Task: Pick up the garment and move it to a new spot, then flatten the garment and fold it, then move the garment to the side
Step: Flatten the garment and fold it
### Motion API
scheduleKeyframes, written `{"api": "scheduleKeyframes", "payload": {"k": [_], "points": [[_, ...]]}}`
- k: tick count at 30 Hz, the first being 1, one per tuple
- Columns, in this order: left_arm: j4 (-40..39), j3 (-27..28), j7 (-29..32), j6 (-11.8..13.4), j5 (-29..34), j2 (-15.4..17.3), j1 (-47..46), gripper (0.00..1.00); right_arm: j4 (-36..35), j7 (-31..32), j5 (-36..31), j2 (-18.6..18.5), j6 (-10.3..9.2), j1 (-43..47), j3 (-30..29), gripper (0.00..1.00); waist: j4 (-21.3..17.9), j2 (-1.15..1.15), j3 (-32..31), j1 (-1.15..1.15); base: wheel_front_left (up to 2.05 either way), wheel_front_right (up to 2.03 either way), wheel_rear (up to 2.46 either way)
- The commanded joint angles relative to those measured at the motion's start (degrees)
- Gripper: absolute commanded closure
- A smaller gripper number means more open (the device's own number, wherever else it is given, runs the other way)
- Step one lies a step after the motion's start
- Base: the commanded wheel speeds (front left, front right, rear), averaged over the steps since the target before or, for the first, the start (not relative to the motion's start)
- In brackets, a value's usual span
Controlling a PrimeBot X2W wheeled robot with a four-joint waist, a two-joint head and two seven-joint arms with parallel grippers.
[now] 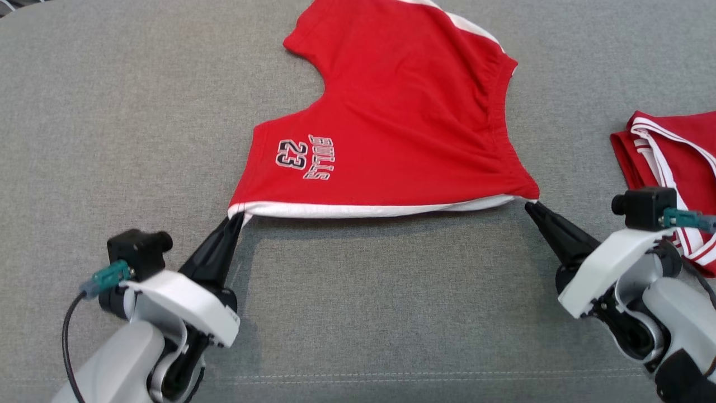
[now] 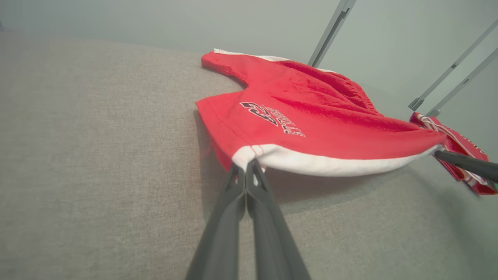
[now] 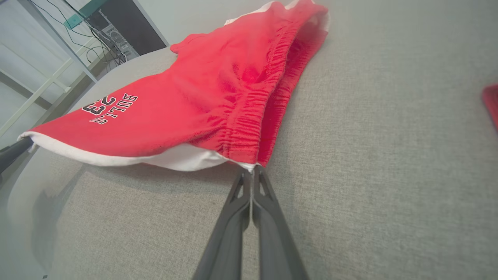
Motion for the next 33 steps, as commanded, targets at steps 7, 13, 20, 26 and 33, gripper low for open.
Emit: {"api": "scheduleKeyframes", "payload": {"k": [7, 13, 20, 26, 33], "points": [[-14.5, 2.8, 0.9, 8.6, -0.1, 6.6, 10.9, 1.0, -2.3, -6.0, -2.2, -2.3, 0.24, 9.7, -0.8, 1.0, 0.1, 0.0, -2.2, 0.0, 0.0, 0.0, 0.0], [-20.1, 2.8, 2.7, 11.4, -2.7, 6.9, 15.4, 1.0, -2.8, -5.5, -3.3, -0.9, 0.24, 13.3, -2.6, 1.0, 0.8, 0.0, -2.5, 0.0, 0.0, 0.0, 0.0], [-18.3, 1.5, 5.1, 9.8, -5.4, 5.9, 16.8, 0.0, -3.7, -4.3, -3.8, 1.1, 0.24, 16.0, -4.6, 0.0, 1.2, 0.0, -3.9, 0.0, 0.0, 0.0, 0.0], [-17.9, 2.1, 4.0, 10.7, -5.0, 7.2, 18.3, 0.0, -5.5, -5.6, -6.0, 0.6, 0.24, 21.1, -8.1, 0.0, 1.7, 0.0, -7.3, 0.0, 0.0, 0.0, 0.0], [-21.7, 7.8, -1.0, 17.1, -0.5, 9.2, 18.7, 0.0, -8.1, -9.1, -16.1, 4.3, 0.24, 28.1, -21.6, 0.0, 2.1, 0.0, -12.2, 0.0, 0.0, 0.0, 0.0]]}}
